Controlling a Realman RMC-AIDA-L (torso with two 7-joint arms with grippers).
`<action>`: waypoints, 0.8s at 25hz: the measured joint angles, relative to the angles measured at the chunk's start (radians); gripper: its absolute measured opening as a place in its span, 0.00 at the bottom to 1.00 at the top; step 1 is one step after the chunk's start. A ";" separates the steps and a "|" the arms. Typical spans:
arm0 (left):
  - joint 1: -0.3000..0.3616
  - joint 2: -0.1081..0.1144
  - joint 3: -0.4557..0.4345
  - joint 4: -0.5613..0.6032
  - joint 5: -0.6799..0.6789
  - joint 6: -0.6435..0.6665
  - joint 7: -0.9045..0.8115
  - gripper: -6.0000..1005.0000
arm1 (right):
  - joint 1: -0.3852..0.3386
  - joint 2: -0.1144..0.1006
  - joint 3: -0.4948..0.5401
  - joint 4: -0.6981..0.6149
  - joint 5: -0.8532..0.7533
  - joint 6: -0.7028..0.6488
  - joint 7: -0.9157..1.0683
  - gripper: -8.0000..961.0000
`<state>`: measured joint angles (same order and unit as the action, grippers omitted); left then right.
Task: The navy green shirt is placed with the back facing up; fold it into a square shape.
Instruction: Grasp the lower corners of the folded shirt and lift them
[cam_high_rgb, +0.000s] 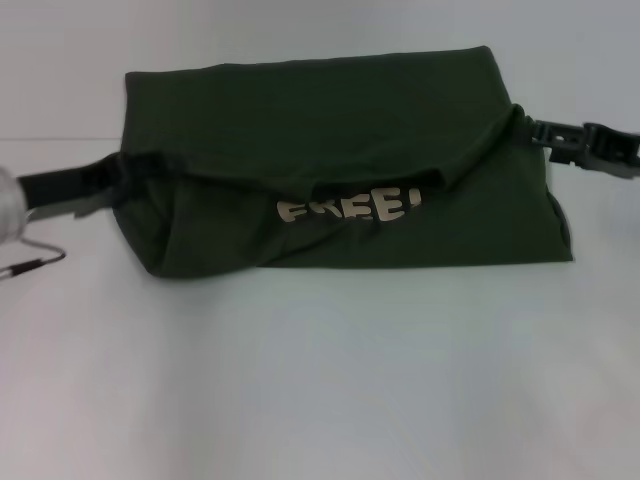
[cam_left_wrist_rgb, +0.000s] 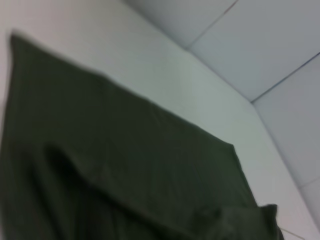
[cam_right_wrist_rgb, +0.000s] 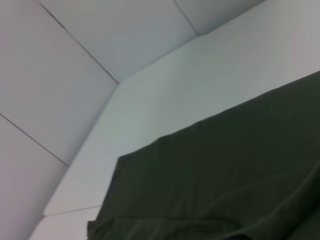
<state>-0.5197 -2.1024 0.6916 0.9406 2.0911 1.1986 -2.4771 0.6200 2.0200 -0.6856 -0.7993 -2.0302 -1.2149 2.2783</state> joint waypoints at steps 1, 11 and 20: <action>-0.003 0.013 -0.015 -0.035 -0.005 0.018 0.001 0.77 | -0.013 -0.003 0.001 0.006 0.020 -0.010 -0.012 0.98; -0.032 0.034 -0.028 -0.237 -0.002 -0.059 0.100 0.77 | -0.040 -0.011 -0.002 0.023 0.052 -0.034 -0.023 0.98; -0.041 0.025 0.005 -0.288 0.005 -0.131 0.119 0.76 | -0.038 -0.012 0.002 0.045 0.053 -0.041 -0.033 0.98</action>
<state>-0.5603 -2.0778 0.6970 0.6531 2.0966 1.0678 -2.3582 0.5816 2.0081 -0.6831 -0.7539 -1.9776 -1.2564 2.2457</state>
